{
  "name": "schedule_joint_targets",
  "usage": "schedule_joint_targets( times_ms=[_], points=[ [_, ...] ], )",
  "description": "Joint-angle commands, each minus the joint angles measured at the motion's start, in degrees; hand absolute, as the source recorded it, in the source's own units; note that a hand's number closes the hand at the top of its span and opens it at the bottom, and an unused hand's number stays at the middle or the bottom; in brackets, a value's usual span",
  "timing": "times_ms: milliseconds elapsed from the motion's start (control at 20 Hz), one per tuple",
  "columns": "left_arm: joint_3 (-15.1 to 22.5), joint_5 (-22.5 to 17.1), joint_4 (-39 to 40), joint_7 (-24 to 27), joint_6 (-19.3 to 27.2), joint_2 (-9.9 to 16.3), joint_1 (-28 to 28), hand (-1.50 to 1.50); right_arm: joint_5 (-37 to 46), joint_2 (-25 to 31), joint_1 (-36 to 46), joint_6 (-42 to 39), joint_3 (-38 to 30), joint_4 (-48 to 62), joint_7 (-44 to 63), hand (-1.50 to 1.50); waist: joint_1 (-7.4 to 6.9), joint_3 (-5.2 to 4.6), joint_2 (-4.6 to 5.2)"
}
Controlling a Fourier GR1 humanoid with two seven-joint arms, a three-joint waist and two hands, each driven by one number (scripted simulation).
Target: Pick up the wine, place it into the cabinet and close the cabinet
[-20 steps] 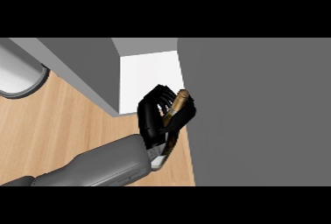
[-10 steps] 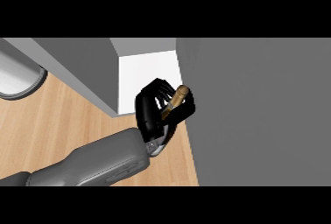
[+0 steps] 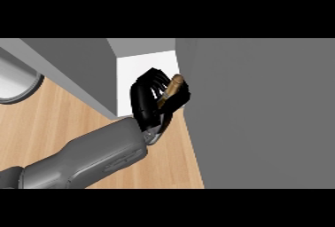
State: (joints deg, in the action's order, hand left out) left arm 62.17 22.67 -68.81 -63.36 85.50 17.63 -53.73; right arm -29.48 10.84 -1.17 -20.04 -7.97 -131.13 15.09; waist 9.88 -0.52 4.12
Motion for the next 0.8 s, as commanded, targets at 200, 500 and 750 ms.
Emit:
schedule_joint_targets(
  times_ms=[200, 500, 750],
  points=[
    [-1.1, -2.44, 3.08, 1.8, 0.42, 0.85, -2.91, 1.5, -0.08, 0.29, 0.92, 0.13, -0.14, -0.32, 0.16, -1.5, -0.19, -0.01, 0.07],
    [0.44, -4.53, 6.07, 2.68, 0.42, 1.47, -3.43, 1.5, 0.45, 0.25, 1.55, 0.83, 0.61, -0.59, 1.1, -1.5, -0.18, -0.04, 0.29],
    [2.01, -6.59, 8.22, 3.16, -1.02, 2.59, -4.41, -1.5, -0.33, 1.0, 1.23, -0.04, -0.19, -0.35, 0.99, -1.5, 0.29, 0.12, 0.16]
  ],
)
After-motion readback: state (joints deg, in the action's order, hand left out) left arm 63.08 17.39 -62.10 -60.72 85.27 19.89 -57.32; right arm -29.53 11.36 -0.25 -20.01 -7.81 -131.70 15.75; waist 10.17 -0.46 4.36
